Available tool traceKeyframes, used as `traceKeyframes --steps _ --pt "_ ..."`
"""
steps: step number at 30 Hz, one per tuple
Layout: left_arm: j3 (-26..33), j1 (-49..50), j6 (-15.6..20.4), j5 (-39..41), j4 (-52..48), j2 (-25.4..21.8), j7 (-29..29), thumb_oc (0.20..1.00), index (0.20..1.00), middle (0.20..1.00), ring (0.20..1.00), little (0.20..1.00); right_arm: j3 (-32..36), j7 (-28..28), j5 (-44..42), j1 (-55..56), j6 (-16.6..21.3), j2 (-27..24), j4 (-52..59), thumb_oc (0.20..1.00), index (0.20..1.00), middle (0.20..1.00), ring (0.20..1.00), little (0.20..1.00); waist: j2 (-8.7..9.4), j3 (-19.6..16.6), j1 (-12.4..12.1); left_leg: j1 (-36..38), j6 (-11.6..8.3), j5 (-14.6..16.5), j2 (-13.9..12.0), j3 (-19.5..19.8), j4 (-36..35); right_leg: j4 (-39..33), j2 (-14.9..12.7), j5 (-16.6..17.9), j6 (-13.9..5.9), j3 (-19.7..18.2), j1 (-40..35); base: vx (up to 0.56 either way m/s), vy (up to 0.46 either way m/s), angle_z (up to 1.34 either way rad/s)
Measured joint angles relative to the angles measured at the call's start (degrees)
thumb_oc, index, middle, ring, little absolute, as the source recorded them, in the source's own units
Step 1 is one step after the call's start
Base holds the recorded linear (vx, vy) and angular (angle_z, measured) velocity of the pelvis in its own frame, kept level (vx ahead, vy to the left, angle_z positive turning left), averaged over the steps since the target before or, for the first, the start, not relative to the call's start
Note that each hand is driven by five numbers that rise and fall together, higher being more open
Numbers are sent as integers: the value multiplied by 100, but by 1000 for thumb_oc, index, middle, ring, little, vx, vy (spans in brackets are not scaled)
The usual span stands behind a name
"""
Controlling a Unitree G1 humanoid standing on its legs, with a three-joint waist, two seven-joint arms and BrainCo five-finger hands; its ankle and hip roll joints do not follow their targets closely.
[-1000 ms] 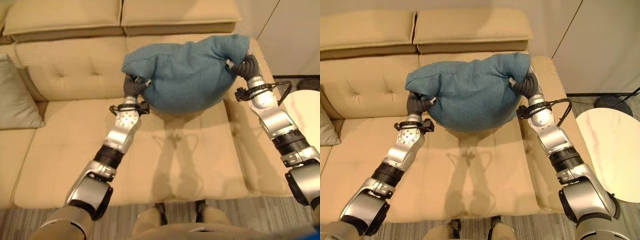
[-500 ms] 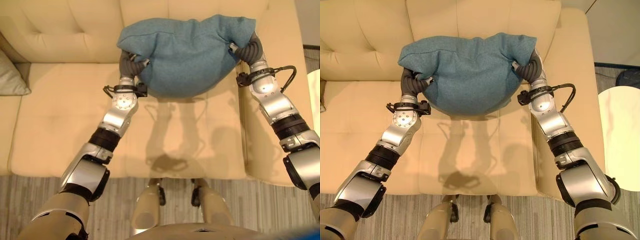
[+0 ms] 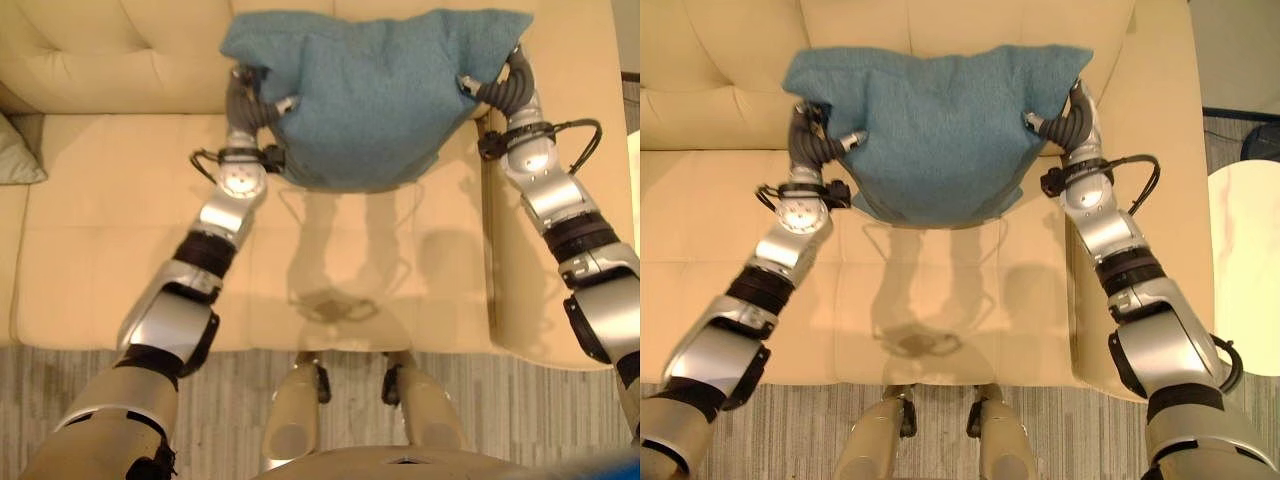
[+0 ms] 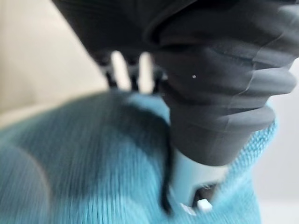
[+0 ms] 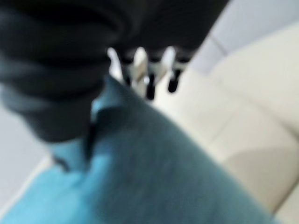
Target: Pick up all the scattered cushions and arrange them neatly on the sofa.
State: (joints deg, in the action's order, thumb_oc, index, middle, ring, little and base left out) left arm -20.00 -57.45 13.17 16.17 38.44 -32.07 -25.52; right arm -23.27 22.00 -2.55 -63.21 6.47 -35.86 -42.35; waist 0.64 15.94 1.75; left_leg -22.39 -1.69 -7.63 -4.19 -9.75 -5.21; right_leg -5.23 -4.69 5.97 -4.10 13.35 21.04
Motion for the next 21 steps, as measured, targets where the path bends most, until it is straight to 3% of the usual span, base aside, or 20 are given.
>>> traceKeyframes --steps 6,8,14,17,19,21 --pt "368 -50 -60 37 628 -16 -169 1000 1000 1000 1000 1000 46 176 176 -5 -88 -384 -125 1000 1000 1000 1000 1000 11 -15 108 37 2 -1 -1 -35 23 71 -14 1 1 -13 1 20 -5 -2" --pt "783 18 -75 80 686 -39 -200 1000 1000 1000 1000 1000 82 180 223 25 -142 -613 -315 1000 1000 1000 1000 1000 11 -15 115 46 18 -13 -10 -68 62 178 -22 1 1 -61 42 29 -5 -6" --pt "1188 536 -170 355 727 -756 -233 1000 1000 1000 1000 1000 749 234 217 565 -302 -1444 -335 1000 1000 1000 1000 1000 19 -24 202 232 97 -67 1 -88 114 406 -63 -1 -1 -88 8 25 4 -11" --pt "1605 1037 -178 346 151 -818 -224 1000 1000 1000 1000 1000 1352 232 210 1198 -301 -1657 -16 1000 1000 1000 1000 1000 19 -30 208 266 97 -67 -5 -101 126 402 -59 0 -1 -97 -21 45 6 -4" --pt "1834 1940 -164 338 -767 -776 -81 1000 1000 1000 1000 1000 1822 110 214 2266 -295 -1619 966 1000 1000 1000 1000 1000 20 -29 208 427 97 -67 -4 -143 123 401 -62 -1 -1 -145 -158 88 -15 -9" --pt "1956 2777 -137 344 -1242 -652 194 1000 1000 1000 1000 1000 2173 -63 216 3220 -174 -1299 1663 1000 1000 1000 1000 1000 21 -29 233 718 97 -67 -3 -218 119 401 -64 -1 -1 -150 -436 59 1 -6"
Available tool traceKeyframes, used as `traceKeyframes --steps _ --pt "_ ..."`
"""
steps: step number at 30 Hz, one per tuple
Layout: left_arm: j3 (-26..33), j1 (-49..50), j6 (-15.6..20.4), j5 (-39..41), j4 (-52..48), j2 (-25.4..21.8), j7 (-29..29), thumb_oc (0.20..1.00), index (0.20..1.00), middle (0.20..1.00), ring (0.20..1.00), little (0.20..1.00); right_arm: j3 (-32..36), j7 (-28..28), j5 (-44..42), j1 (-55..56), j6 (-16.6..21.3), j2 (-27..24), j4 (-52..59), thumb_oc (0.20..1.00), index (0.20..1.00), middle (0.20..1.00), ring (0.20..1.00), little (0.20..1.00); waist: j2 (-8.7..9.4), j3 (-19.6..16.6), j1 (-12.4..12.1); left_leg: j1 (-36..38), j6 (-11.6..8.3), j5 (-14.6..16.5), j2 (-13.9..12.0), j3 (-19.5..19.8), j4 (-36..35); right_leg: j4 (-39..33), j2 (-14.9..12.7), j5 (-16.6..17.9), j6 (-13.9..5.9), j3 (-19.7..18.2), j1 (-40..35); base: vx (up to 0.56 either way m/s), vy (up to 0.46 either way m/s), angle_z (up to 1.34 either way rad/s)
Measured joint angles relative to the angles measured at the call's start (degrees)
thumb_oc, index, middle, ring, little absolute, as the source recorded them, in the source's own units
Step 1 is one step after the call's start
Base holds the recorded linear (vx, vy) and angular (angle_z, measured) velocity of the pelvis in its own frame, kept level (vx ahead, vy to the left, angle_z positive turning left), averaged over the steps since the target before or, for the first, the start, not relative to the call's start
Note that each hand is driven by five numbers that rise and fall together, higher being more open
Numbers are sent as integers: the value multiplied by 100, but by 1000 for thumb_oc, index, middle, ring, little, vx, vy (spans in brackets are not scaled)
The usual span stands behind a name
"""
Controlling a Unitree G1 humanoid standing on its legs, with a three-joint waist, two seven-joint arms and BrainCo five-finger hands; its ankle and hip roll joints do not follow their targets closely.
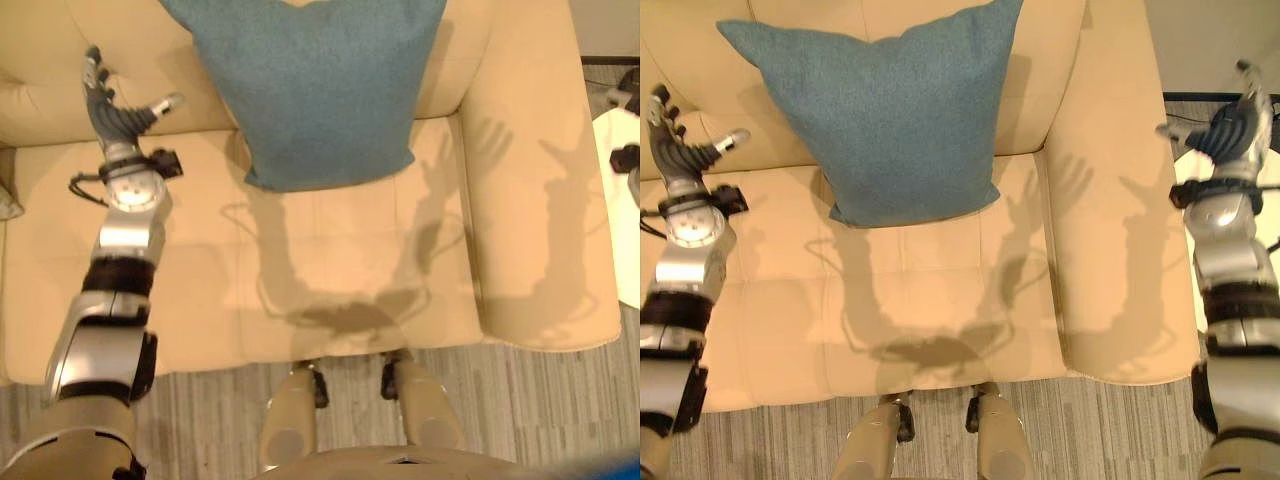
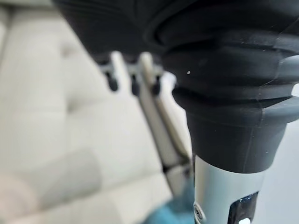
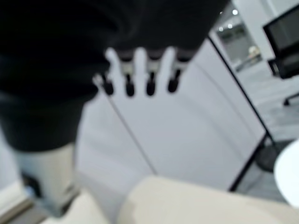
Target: Pick up all the scattered cushions and arrange them neatly on the sofa.
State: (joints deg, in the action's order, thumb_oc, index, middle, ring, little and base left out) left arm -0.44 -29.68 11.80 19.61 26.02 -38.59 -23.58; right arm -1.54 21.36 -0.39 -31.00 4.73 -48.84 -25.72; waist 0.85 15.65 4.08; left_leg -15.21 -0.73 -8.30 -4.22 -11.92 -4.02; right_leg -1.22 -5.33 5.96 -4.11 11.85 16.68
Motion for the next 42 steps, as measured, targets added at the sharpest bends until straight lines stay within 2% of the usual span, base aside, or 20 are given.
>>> traceKeyframes --steps 2,5,7,9,11,17,18,19,23,24,25,27,28,31,33,35,37,39,41,42 --pt "-25 422 -36 -2 46 33 212 1000 1000 1000 1000 1000 47 -176 -6 457 -9 189 -5 1000 1000 1000 1000 1000 4 -39 35 242 -1 1 4 -6 6 -11 -4 -14 -19 3 -240 117 13 -1" --pt "373 1660 -14 -112 -190 66 793 1000 1000 1000 1000 1000 870 -690 -19 1848 153 739 580 1000 1000 1000 1000 1000 100 -249 154 637 -23 16 68 -10 -118 -404 -18 -38 -50 -2 -791 77 16 5" --pt "542 2610 -94 -226 -172 283 1144 1000 1000 1000 1000 1000 1016 -1107 -74 2629 151 951 407 1000 1000 1000 1000 1000 145 -465 186 849 -38 27 61 -21 -121 -405 -16 -94 -123 -7 -991 -1 16 -6" --pt "580 3521 -188 -615 152 715 1543 1000 1000 1000 1000 1000 1172 -1436 -99 3242 222 1598 96 1000 1000 1000 1000 1000 169 -727 293 1125 -142 103 46 -42 -124 -407 -4 -216 -180 -28 -1235 -25 6 -12" --pt "586 3843 -420 -837 816 1183 1736 1000 1000 1000 1000 1000 892 -1729 -26 3596 190 1749 -346 1000 1000 1000 1000 1000 97 -992 289 1238 -352 279 11 -47 -128 -409 34 -414 -101 -131 -1302 -7 -8 -14" --pt "207 4225 -581 -1510 2430 1963 1962 1000 1000 1000 1000 1000 282 -2019 560 4259 250 1868 -1089 1000 1000 1000 1000 1000 -150 -1446 294 1311 -303 624 -165 -176 -153 -388 197 -319 -49 -280 -1317 -63 -45 -15" --pt "8 4157 -555 -1848 3588 2188 1941 1000 1000 1000 1000 1000 101 -1988 694 4309 350 1968 -1652 1000 1000 1000 1000 1000 -204 -1536 366 1390 -306 627 -195 -173 -156 -167 225 -375 16 -307 -1311 -115 -65 4" --pt "-89 4152 -664 -1932 3906 2340 1945 1000 1000 1000 1000 1000 -58 -1998 737 4381 343 1975 -1908 1000 1000 1000 1000 1000 -202 -1532 404 1415 -307 628 -206 -165 -155 -50 227 -442 88 -303 -1293 -91 -46 13" --pt "-194 4295 -742 -2100 4293 2492 1871 1000 1000 1000 1000 1000 -311 -1977 878 4443 241 2092 -2508 1000 1000 1000 1000 1000 -201 -1471 446 1238 -468 745 -283 -175 -87 536 221 -765 203 -306 -893 -107 -14 21" --pt "-192 4232 -744 -2101 4289 2452 1871 1000 1000 1000 1000 1000 -342 -1960 910 4398 230 2166 -2651 1000 1000 1000 1000 1000 -107 -1426 464 1247 -597 875 -253 -192 97 538 140 -772 243 -292 -871 -193 41 10" --pt "-163 4136 -742 -2099 4267 2427 1850 1000 1000 1000 1000 1000 -408 -1961 945 4342 199 2235 -2707 1000 1000 1000 1000 1000 101 -1316 386 1200 -426 985 -136 -205 906 542 -81 -724 317 -272 -972 -244 65 -2" --pt "-181 4051 -743 -2098 4281 2393 1852 1000 1000 1000 1000 1000 -479 -1920 961 4155 190 2238 -2905 1000 1000 1000 1000 1000 182 -1277 388 1164 -475 1233 -49 -29 2076 500 -218 -624 456 -257 -1095 -143 58 -5" --pt "-178 3973 -735 -2099 4273 2408 1853 1000 1000 1000 1000 1000 -565 -1885 963 4116 181 2242 -2977 1000 1000 1000 1000 1000 150 -1296 441 1261 -493 1328 23 51 2469 431 -286 -584 396 -215 -1216 -158 145 18" --pt "-264 3633 -692 -2082 4183 2443 1858 1000 1000 1000 1000 1000 -562 -1877 957 4091 149 2378 -3047 1000 1000 1000 1000 1000 95 -1313 507 1303 -432 1620 75 4 2307 458 -348 -388 404 -165 -953 -159 181 13" --pt "-577 3422 -682 -2082 4019 2509 1878 1000 1000 1000 1000 1000 -552 -1875 950 3969 116 2564 -3196 1000 1000 1000 1000 1000 4 -1340 648 1451 -262 1695 244 -33 1583 567 -381 -261 160 -238 -749 -161 215 1" --pt "-756 3274 -630 -2085 3940 2503 1879 1000 1000 1000 1000 1000 -544 -1877 949 3947 78 2687 -3281 1000 1000 1000 1000 1000 -33 -1322 694 1656 81 1730 344 -39 948 556 -387 -195 -7 -228 -649 -214 207 6" --pt "-830 3204 -628 -2084 3794 2425 1865 1000 1000 1000 1000 1000 -531 -1853 939 3949 30 2841 -3381 1000 1000 1000 1000 1000 207 -1372 750 1733 281 1473 671 -168 602 499 -608 78 -271 -439 -472 -242 195 -22" --pt "-859 3233 -617 -2085 3613 2353 1856 1000 1000 1000 1000 1000 -542 -1827 915 3831 9 2867 -3380 1000 1000 1000 1000 1000 246 -1270 724 1669 342 1432 807 -309 561 397 -734 239 -490 -546 -347 -330 113 -38" --pt "-858 3264 -616 -2088 3474 2115 1845 1000 1000 1000 1000 1000 -591 -1817 911 3678 -54 2982 -3465 1000 1000 1000 1000 1000 438 -1170 640 1582 469 1349 911 -614 584 183 -862 547 -968 -562 -267 -334 89 -56" --pt "-835 3238 -619 -2088 3475 2060 1834 1000 1000 1000 1000 1000 -593 -1818 912 3646 -74 3019 -3481 1000 1000 1000 1000 1000 470 -1113 603 1579 511 1325 893 -633 586 209 -857 539 -972 -544 -289 -326 96 -30"
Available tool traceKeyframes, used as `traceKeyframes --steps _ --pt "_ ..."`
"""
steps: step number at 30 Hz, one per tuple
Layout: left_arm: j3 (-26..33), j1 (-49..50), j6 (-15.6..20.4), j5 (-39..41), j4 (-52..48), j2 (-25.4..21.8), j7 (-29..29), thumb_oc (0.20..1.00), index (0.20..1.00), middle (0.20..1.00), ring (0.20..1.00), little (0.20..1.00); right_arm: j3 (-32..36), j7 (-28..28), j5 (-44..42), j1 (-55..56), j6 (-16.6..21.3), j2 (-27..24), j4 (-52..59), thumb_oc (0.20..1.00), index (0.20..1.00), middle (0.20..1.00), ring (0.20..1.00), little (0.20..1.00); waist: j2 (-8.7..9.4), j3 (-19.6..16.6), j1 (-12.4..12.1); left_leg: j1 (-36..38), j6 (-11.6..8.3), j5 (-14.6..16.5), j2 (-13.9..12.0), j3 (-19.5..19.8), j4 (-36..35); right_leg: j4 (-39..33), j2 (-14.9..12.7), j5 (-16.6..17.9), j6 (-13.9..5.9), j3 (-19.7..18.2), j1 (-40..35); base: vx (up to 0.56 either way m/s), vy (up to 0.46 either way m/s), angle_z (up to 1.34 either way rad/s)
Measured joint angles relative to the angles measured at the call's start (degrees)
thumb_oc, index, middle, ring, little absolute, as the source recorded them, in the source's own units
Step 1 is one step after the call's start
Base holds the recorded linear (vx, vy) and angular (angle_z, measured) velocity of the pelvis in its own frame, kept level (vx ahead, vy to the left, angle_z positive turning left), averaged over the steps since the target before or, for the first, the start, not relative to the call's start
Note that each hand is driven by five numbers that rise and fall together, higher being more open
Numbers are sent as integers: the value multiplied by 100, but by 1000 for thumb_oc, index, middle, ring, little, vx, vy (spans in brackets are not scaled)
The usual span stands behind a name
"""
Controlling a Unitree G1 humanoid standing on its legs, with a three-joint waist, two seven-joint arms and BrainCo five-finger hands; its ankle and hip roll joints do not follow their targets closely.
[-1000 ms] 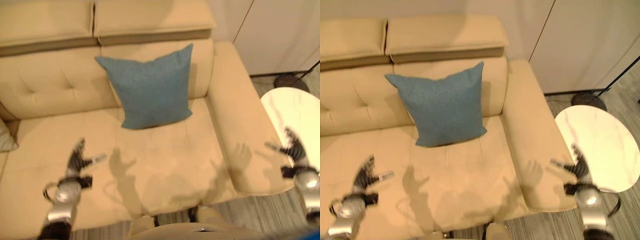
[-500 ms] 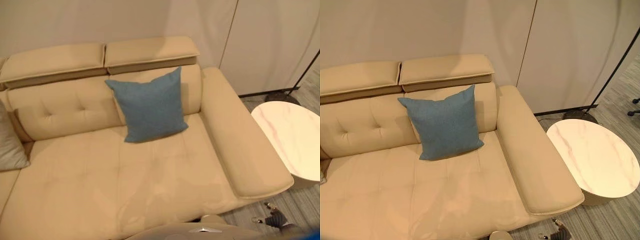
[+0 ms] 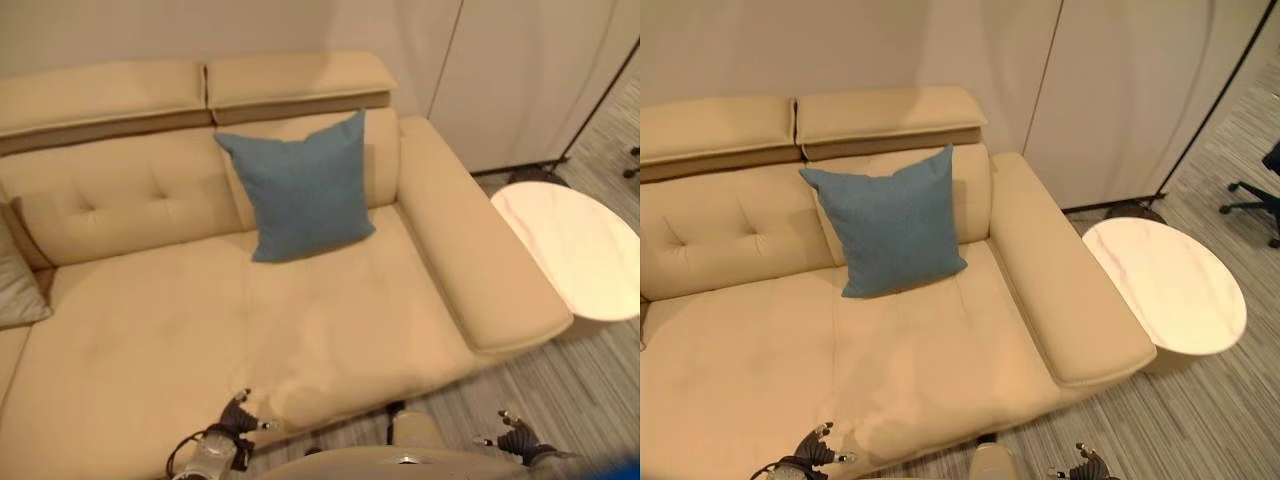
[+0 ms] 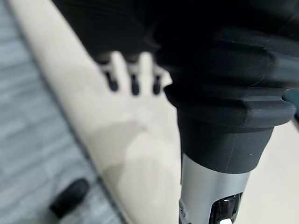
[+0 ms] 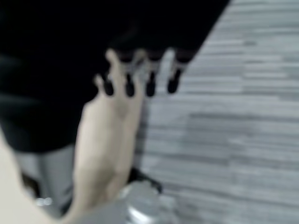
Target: Pick up all the scattered cushions and arrange them neatly on the sofa.
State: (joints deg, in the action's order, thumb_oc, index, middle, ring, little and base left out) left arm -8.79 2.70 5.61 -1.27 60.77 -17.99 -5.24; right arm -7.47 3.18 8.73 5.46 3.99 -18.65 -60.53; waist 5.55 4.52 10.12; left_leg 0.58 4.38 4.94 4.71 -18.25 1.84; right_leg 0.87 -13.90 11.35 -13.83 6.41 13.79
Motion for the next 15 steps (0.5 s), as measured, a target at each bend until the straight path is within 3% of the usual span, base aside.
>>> traceKeyframes --steps 2,3,5,8,9,10,11,12,15 --pt "50 -44 3 1 21 -84 -8 1000 1000 1000 1000 1000 -26 9 8 -76 -38 58 -140 1000 1000 1000 1000 1000 -37 58 -173 -164 99 -56 -141 -90 84 562 102 -407 125 203 32 -250 71 -8" --pt "87 -58 -5 1 -53 -53 -9 1000 1000 1000 1000 1000 -57 11 16 -94 -62 32 -148 1000 1000 1000 1000 1000 -144 122 -345 -129 91 -59 -281 -156 6 1124 175 -718 375 289 158 -105 23 -33" --pt "121 69 -28 2 -55 -19 -6 1000 1000 1000 1000 1000 -95 7 47 -305 -63 3 -270 1000 1000 1000 1000 1000 -347 177 -497 -139 113 -167 -533 -160 -79 1860 304 -1167 271 294 65 -147 -11 -26" --pt "184 237 -45 -2 253 -18 -9 1000 1000 1000 1000 1000 -231 15 60 -508 -59 -14 -247 1000 1000 1000 1000 1000 -375 138 -769 -129 30 -438 -754 -250 -255 2093 323 -1771 146 161 -493 -101 -60 -14" --pt "196 335 -45 -3 242 -73 -7 1000 1000 1000 1000 1000 -247 12 64 -517 -44 49 -197 1000 1000 1000 1000 1000 -265 36 -854 -155 -143 -514 -747 -203 -334 1408 378 -1799 160 157 -832 -61 -135 -29" --pt "198 367 -78 -14 269 -94 -6 1000 1000 1000 1000 1000 -246 11 65 -543 -29 67 -159 1000 1000 1000 1000 1000 -155 17 -846 -152 -326 -573 -710 -150 -401 853 421 -1889 504 227 -1110 -61 -136 -11" --pt "192 361 -106 -54 330 -7 -2 1000 1000 1000 1000 1000 -234 19 67 -563 -43 17 -157 1000 1000 1000 1000 1000 -226 -23 -798 -149 -464 -672 -808 -50 -483 538 551 -1737 650 268 -1237 -57 -122 -1" --pt "223 388 -99 -62 430 35 -10 1000 1000 1000 1000 1000 -274 51 118 -452 -55 4 -154 1000 1000 1000 1000 1000 -239 -213 -802 -149 -565 -809 -917 -46 -560 171 740 -1632 725 274 -1352 -25 -44 -11" --pt "200 391 -97 -73 418 93 -9 1000 1000 1000 1000 1000 -330 71 169 -286 -61 -23 -190 1000 1000 1000 1000 1000 -209 -399 -763 -144 -640 -865 -1059 13 -583 55 914 -1592 803 265 -1404 -37 -45 -7"
